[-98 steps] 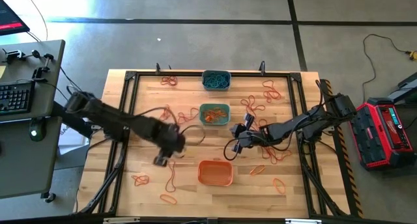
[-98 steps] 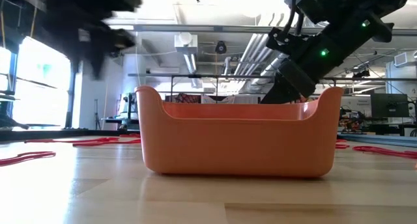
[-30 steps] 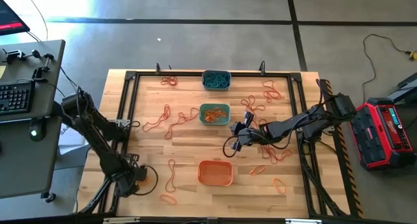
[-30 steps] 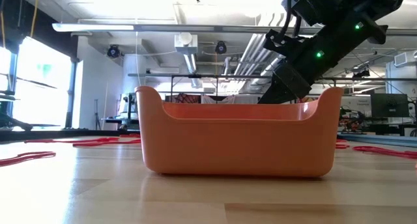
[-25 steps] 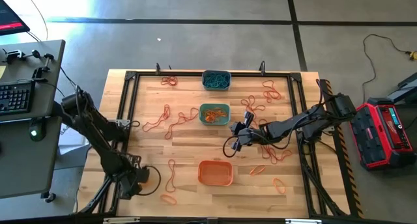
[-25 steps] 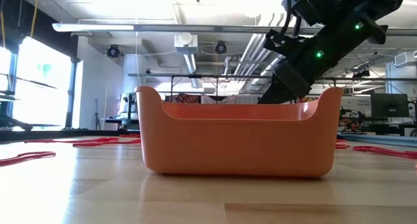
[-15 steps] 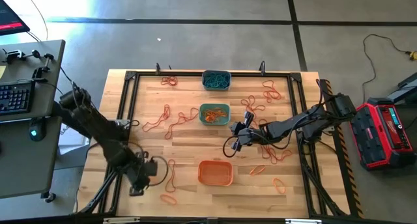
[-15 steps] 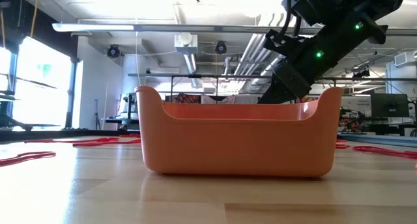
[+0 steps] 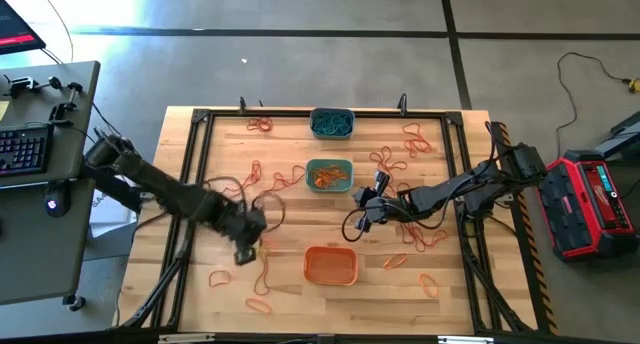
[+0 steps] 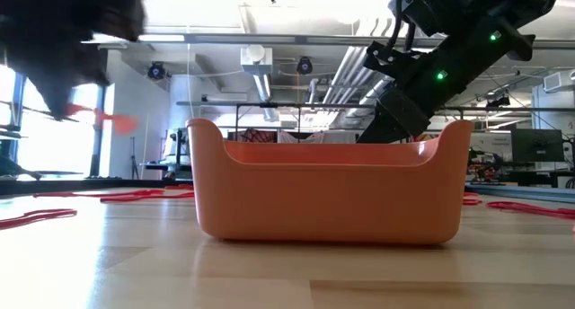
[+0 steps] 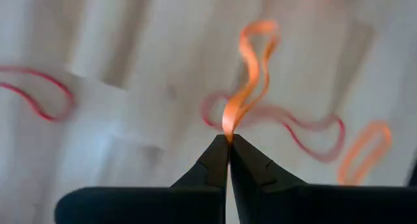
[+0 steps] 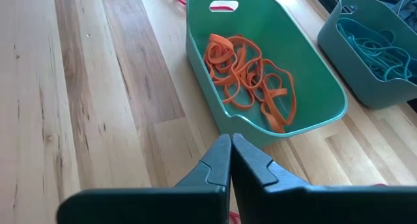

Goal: Sort rubber bands into baskets
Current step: Put the orange rubber band into the green bin

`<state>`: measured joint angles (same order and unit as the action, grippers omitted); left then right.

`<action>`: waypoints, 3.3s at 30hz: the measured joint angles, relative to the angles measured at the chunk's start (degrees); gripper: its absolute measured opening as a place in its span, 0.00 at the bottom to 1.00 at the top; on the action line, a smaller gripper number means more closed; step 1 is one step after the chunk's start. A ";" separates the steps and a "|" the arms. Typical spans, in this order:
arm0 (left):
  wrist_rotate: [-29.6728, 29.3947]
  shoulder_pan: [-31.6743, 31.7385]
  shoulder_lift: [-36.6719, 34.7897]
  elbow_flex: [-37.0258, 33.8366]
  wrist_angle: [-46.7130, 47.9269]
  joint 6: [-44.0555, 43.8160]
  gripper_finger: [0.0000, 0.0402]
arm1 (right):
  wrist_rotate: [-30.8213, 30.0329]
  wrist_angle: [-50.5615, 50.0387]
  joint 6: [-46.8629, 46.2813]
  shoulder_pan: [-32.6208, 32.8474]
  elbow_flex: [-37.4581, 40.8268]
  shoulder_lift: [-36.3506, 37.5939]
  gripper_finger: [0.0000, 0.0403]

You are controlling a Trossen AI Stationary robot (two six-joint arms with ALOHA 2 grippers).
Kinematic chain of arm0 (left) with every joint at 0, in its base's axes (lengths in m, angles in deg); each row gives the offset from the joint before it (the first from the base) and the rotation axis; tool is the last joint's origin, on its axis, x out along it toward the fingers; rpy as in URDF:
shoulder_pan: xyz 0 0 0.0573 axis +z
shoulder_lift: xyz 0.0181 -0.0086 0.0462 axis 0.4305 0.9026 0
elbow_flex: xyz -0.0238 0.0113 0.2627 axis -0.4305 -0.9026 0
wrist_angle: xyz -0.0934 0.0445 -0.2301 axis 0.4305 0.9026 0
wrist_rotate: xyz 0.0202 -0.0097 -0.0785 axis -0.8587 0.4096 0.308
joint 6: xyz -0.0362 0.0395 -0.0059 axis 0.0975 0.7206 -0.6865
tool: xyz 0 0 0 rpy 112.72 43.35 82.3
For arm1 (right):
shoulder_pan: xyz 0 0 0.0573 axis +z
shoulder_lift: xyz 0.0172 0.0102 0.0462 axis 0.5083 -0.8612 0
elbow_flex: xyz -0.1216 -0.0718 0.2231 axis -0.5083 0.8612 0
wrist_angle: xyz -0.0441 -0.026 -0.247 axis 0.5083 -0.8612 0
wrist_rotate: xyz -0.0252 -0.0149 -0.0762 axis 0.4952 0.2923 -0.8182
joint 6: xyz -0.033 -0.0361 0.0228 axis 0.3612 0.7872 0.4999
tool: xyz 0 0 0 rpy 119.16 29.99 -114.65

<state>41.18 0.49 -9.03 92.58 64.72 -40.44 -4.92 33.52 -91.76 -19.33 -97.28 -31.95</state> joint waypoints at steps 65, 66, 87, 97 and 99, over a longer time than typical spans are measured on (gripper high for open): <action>-2.19 37.25 43.98 44.15 -7.59 56.13 0.21 | 0.02 -0.64 -1.26 0.01 0.00 0.01 0.00; -2.19 37.02 43.96 43.80 -8.88 56.13 0.23 | 0.02 -0.71 -1.26 0.00 0.00 0.01 0.00; -2.54 26.87 25.06 20.99 -32.28 56.56 0.28 | 0.00 -1.37 -1.22 0.04 -0.02 0.01 0.00; -2.01 15.80 6.90 10.76 -15.47 44.76 0.28 | 0.00 -0.90 -1.00 0.04 -0.02 0.01 0.00; -1.99 13.26 4.17 9.71 -11.90 41.32 0.28 | 0.00 -0.87 -0.75 0.02 -0.02 0.01 0.00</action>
<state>39.19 13.75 -4.87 102.29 52.82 0.88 -4.92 32.65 -92.52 -19.31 -97.30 -31.93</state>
